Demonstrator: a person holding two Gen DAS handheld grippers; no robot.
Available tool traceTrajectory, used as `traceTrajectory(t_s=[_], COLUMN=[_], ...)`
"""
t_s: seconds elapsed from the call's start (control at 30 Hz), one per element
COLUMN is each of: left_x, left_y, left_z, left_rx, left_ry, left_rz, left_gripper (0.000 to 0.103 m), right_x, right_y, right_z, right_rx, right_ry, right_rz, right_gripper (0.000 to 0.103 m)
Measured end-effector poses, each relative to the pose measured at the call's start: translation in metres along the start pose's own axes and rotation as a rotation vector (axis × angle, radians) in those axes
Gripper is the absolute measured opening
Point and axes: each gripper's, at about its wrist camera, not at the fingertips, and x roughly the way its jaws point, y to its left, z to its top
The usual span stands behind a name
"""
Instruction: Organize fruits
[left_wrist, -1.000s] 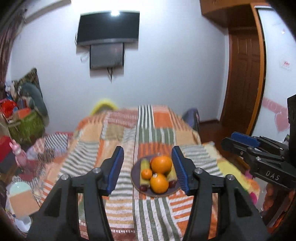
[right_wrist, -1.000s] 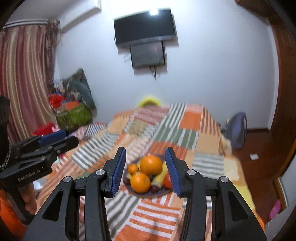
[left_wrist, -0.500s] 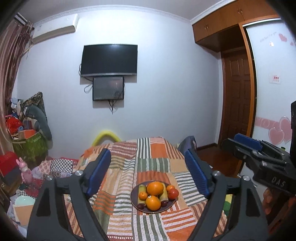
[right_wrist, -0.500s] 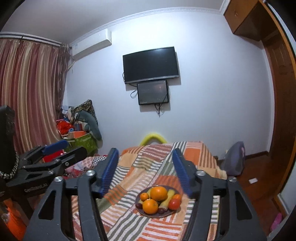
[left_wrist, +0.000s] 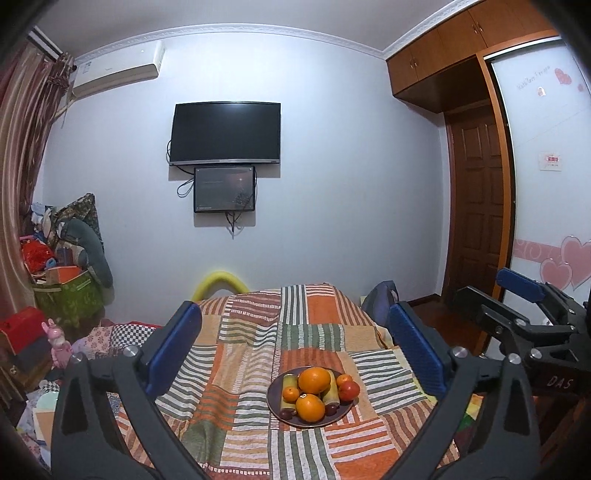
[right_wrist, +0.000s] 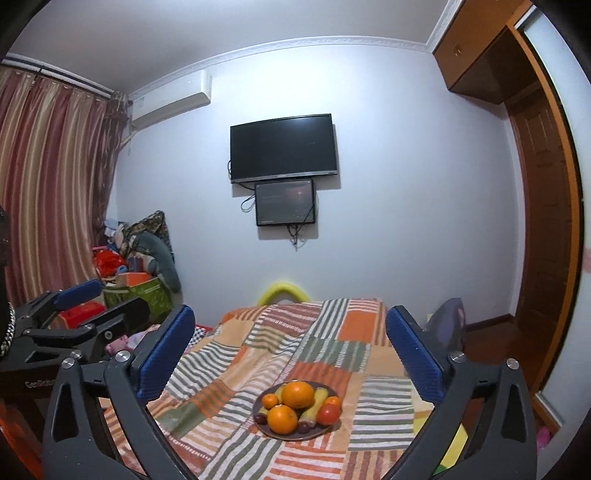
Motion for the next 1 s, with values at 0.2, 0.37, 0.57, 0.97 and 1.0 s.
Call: traceTrajectory(t_s=[0.2,0.37,0.57,0.97,1.0], left_x=[-0.0012,-0.0011,0.0000,0.0021,0.0019], left_y=[0.0005,0.0023,0.0055,0.0084,0.0085], left_z=[-0.0010,0.0001,-0.0002,-0.0018,-0.0019], left_rx=[-0.003,-0.008,-0.019,-0.031,-0.030], left_ry=[0.005,0.004,0.009,0.017,0.016], left_rz=[0.002,0.000,0.000,-0.002,-0.001], left_gripper=[0.103,0.103,0.103,0.103,0.103], right_x=[-0.0023,-0.0072,-0.0079,-0.0092,-0.0093], right_y=[-0.0009,-0.0028,-0.0027,-0.0037,-0.0035], right_z=[-0.0017,-0.0050,-0.0046,-0.0050,-0.0045], right_rx=[0.002,-0.001,-0.001,-0.005,-0.007], right_ry=[0.008,0.007,0.007,0.008,0.009], right_rz=[-0.006,-0.008,-0.007,-0.012,-0.012], right_gripper=[0.103,0.103,0.103,0.103,0.103])
